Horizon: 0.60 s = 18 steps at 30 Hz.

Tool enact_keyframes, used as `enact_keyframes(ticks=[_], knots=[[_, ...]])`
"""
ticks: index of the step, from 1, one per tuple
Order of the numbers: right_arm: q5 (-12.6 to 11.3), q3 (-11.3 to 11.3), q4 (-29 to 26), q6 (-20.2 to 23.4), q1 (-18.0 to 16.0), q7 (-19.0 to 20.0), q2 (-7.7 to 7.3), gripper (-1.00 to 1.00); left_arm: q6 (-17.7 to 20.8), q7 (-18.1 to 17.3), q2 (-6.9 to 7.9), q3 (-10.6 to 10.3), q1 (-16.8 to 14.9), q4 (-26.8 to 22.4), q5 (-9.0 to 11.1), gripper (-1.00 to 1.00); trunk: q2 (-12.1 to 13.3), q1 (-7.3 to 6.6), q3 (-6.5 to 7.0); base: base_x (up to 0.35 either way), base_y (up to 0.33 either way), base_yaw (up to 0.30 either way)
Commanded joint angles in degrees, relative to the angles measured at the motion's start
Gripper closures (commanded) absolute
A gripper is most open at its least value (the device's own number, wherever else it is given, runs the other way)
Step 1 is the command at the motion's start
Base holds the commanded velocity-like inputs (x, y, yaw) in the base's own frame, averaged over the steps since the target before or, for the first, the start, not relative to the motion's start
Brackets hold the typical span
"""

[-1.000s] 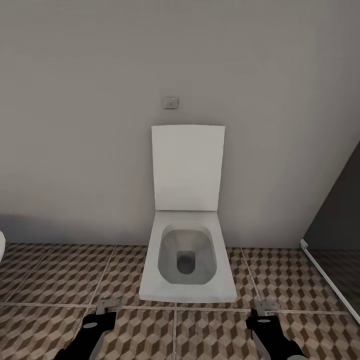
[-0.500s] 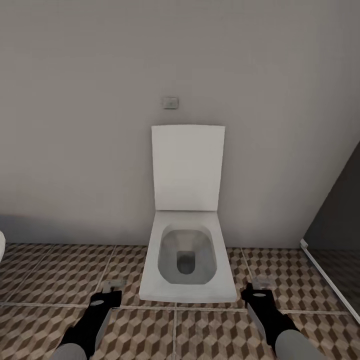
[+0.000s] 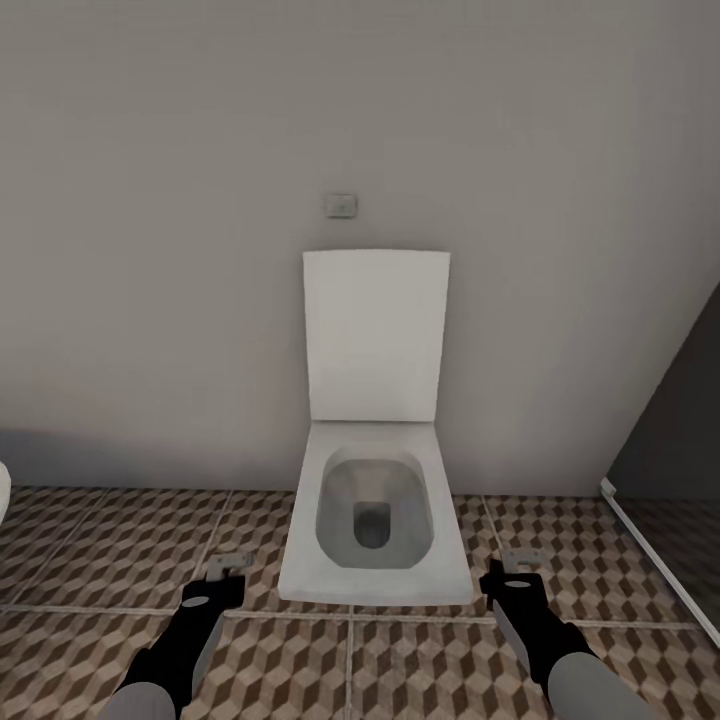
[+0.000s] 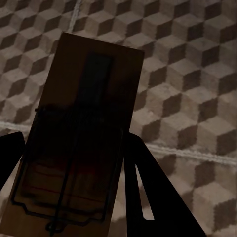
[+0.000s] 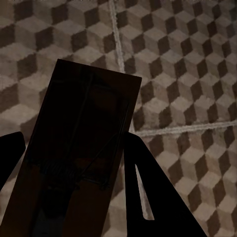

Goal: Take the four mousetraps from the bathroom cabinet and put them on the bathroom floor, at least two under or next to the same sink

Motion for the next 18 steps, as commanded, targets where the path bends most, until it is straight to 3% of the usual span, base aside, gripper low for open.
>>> enact_keyframes(ticks=[1, 18], knots=[[0.6, -0.2, -0.1, 0.4, 0.0, 0.1, 0.03, 1.00, 0.1, -0.3, -0.09, 0.3, 0.0, -0.1, -0.5, 1.00, 0.0, -0.01, -0.05, 0.000, 0.000, 0.000], [0.6, -0.2, -0.1, 0.5, 0.0, 0.2, 0.10, 1.00, -1.9, -0.2, -0.36, 0.1, 0.0, 0.0, -0.5, 1.00, 0.0, -0.01, -0.05, 0.000, 0.000, 0.000]])
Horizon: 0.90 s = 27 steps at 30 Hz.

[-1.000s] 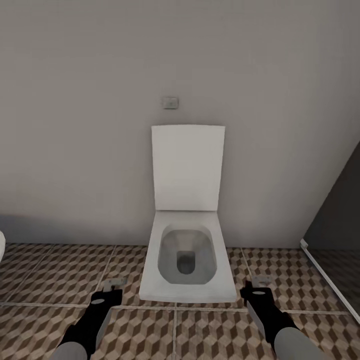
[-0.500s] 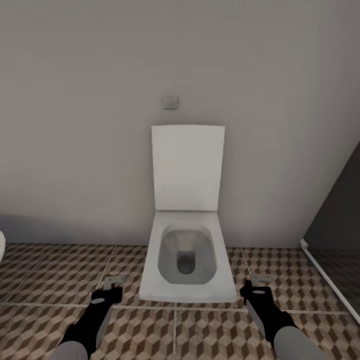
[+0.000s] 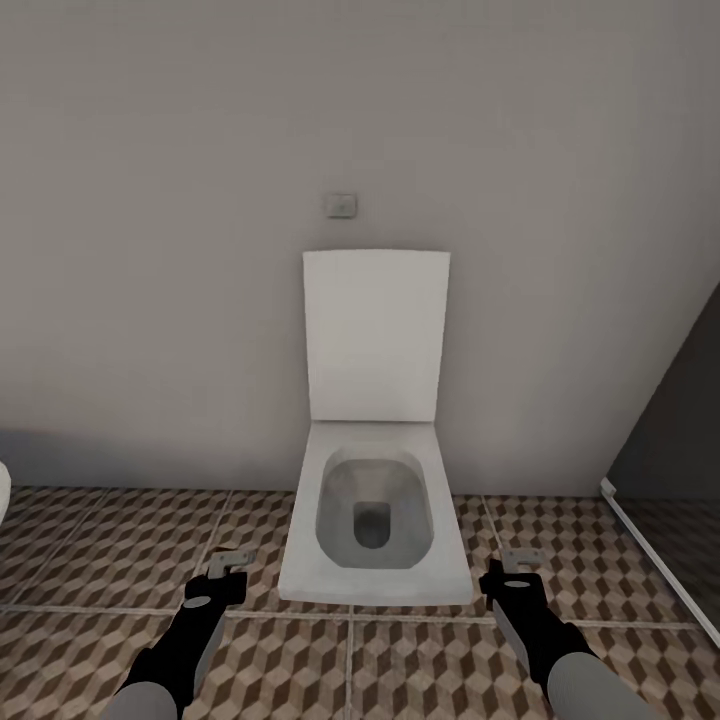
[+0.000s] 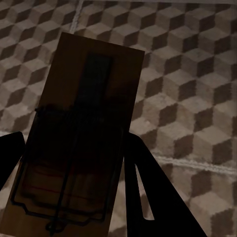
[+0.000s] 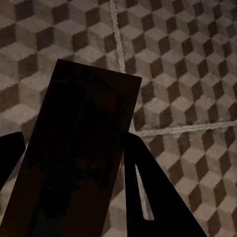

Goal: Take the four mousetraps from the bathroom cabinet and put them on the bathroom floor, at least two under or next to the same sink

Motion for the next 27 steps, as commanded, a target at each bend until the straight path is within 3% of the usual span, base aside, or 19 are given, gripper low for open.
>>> enact_keyframes(ticks=[1, 15, 27], knots=[[0.6, -0.2, -0.1, 0.4, 0.0, 0.1, 0.04, 1.00, 0.3, -0.3, -0.07, 0.3, 0.0, -0.1, -0.5, 1.00, 0.0, -0.01, -0.05, 0.000, 0.000, 0.000], [0.5, -0.2, -0.1, 0.3, 0.0, 0.1, -0.03, 1.00, 0.2, -0.2, -0.55, 0.2, 0.0, -0.2, -0.5, 1.00, 0.0, -0.01, -0.05, 0.000, 0.000, 0.000], [0.6, -0.2, -0.1, 0.3, 0.0, 0.1, -0.03, 1.00, 0.3, -0.3, -0.99, 0.2, 0.0, -0.2, -0.6, 1.00, -0.2, 0.30, -2.71, 0.000, 0.000, 0.000]])
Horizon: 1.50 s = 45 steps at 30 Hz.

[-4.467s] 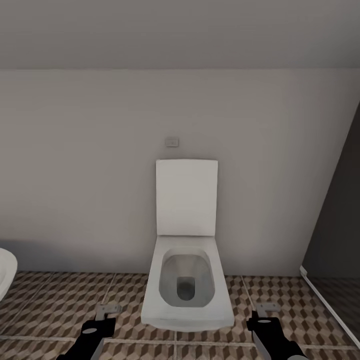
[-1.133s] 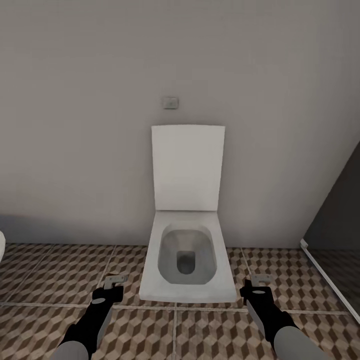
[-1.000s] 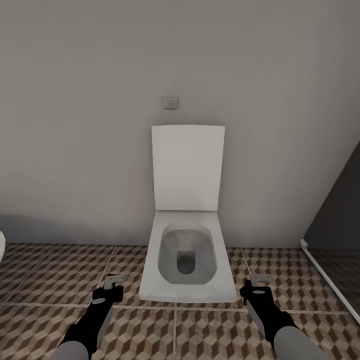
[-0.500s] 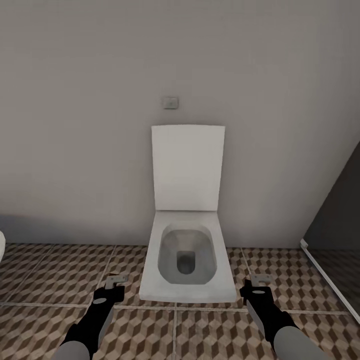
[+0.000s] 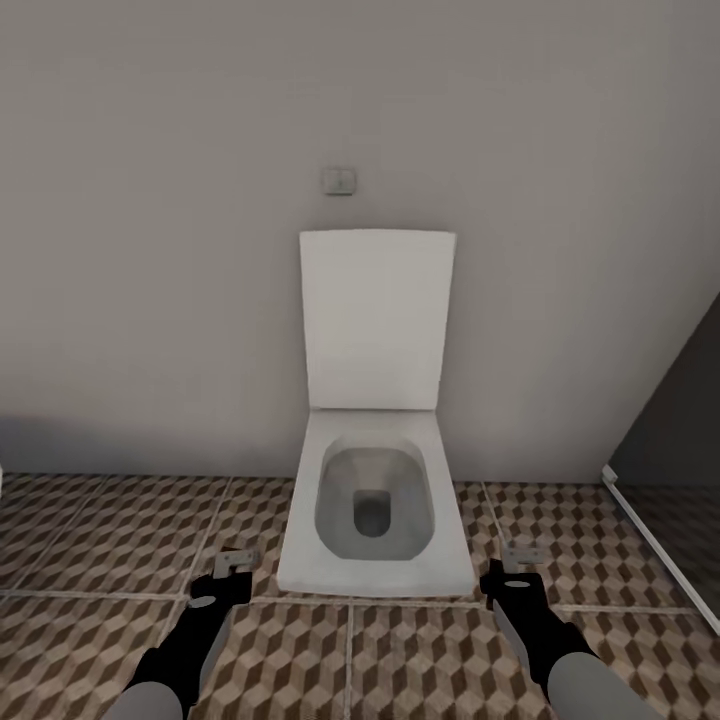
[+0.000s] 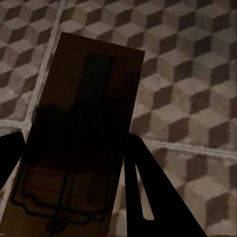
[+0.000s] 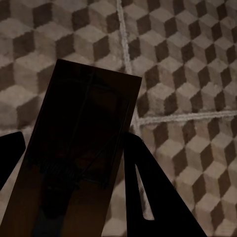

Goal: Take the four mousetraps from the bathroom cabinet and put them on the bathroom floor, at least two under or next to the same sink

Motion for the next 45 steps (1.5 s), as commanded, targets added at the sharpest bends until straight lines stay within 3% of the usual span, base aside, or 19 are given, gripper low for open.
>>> enact_keyframes(ticks=[1, 20, 39, 45], knots=[[0.6, -0.2, -0.1, 0.4, 0.0, 0.1, 0.03, 1.00, 0.3, -0.3, -0.08, 0.3, 0.0, -0.1, -0.5, 1.00, 0.0, 0.01, -0.28, 0.000, 0.000, 0.000], [0.7, -0.2, -0.2, 0.4, 0.0, 0.1, 0.03, 1.00, 0.3, -0.3, 0.00, 0.2, 0.0, -0.1, -0.6, 1.00, -0.3, 0.50, -4.49, 0.000, 0.000, 0.000], [0.7, -0.2, -0.2, 0.4, 0.0, 0.1, 0.03, 1.00, 0.0, 0.8, -0.41, 0.3, 0.0, -0.3, -0.9, 1.00, -0.3, 0.50, -4.49, 0.000, 0.000, 0.000], [0.7, -0.2, -0.2, 0.4, 0.0, 0.1, 0.03, 1.00, -5.0, 1.3, -1.78, 0.0, 0.0, -0.7, -1.0, 1.00, -0.3, 0.50, -4.49, 0.000, 0.000, 0.000]])
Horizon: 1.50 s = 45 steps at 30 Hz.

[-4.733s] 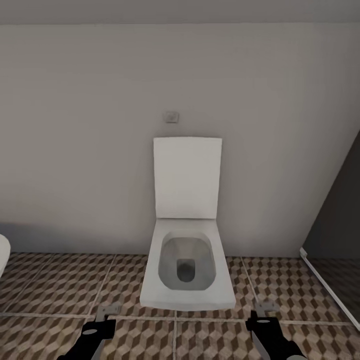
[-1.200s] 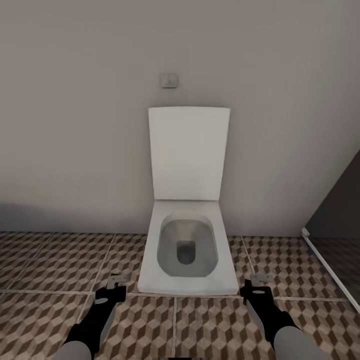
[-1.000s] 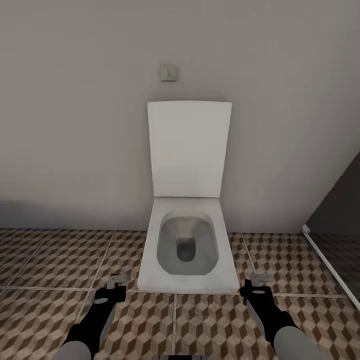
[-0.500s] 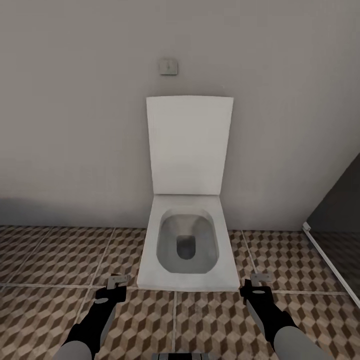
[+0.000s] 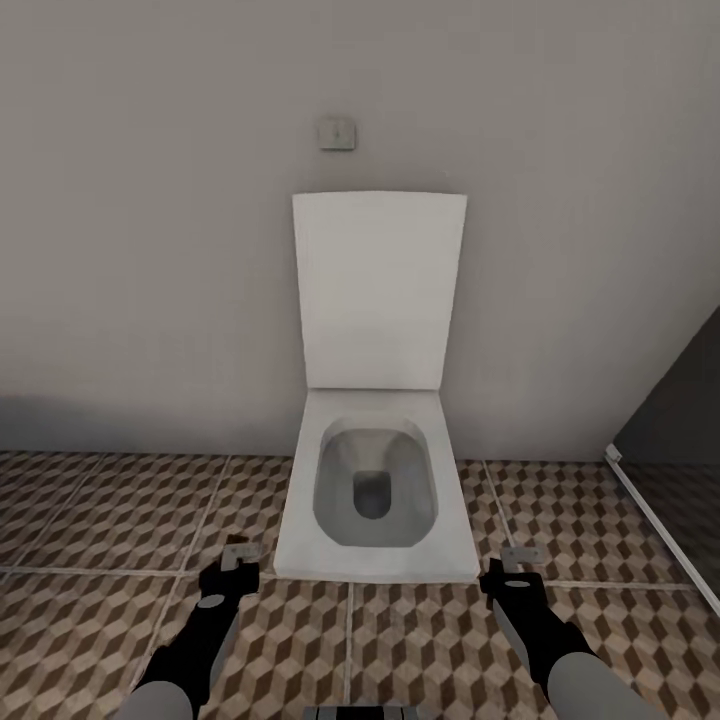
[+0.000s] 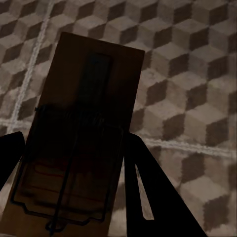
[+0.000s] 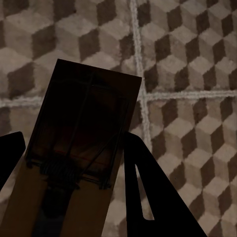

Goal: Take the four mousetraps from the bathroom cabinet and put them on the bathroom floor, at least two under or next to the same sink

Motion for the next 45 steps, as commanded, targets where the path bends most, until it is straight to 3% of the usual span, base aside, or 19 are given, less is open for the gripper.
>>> enact_keyframes(ticks=[1, 2, 7, 10, 19, 28, 37, 45], knots=[[0.6, -0.2, -0.1, 0.4, 0.0, 0.1, 0.03, 1.00, 0.5, -0.2, -0.22, 0.3, 0.0, -0.1, -0.6, 1.00, 0.0, -0.01, -0.05, 0.000, 0.000, 0.000], [0.6, -0.2, -0.1, 0.4, 0.0, 0.1, 0.03, 1.00, 1.2, -0.2, -0.33, 0.3, 0.0, -0.1, -0.5, 1.00, 0.0, -0.01, -0.05, 0.000, 0.000, 0.000], [0.6, -0.2, -0.2, 0.4, 0.0, 0.0, 0.03, 1.00, 11.7, -0.5, -1.45, 0.1, 0.0, -0.5, -0.5, 1.00, 0.0, -0.01, -0.05, 0.000, 0.000, 0.000], [0.6, -0.2, -0.3, 0.4, 0.0, 0.0, 0.03, 1.00, 14.3, -0.6, -1.85, -0.5, 0.0, -1.2, -0.6, 1.00, 0.0, -0.01, -0.05, 0.000, 0.000, 0.000], [0.6, -0.2, -0.4, 0.4, 0.0, 0.1, 0.03, 1.00, 15.4, -0.7, -1.93, -1.1, 0.0, -3.1, -0.6, 1.00, 0.0, -0.01, -0.05, 0.000, 0.000, 0.000], [0.6, -0.2, -0.4, 0.5, 0.0, 0.1, 0.03, 1.00, 15.4, -0.3, -1.87, -1.2, 0.0, -3.4, -0.6, 1.00, -0.1, 0.22, -2.04, 0.000, 0.000, 0.000], [0.5, -0.2, -0.4, 0.5, 0.0, 0.1, 0.08, 1.00, 15.4, -0.5, -1.76, -1.1, 0.0, -3.5, -0.6, 1.00, -0.1, 0.22, -2.04, 0.000, 0.000, 0.000], [0.6, -0.2, -0.4, 0.5, 0.0, 0.0, 0.12, 1.00, 15.5, -0.7, -1.71, -1.2, 0.0, -7.1, -0.4, 1.00, -0.2, 0.43, -3.81, 0.000, 0.000, 0.000]])
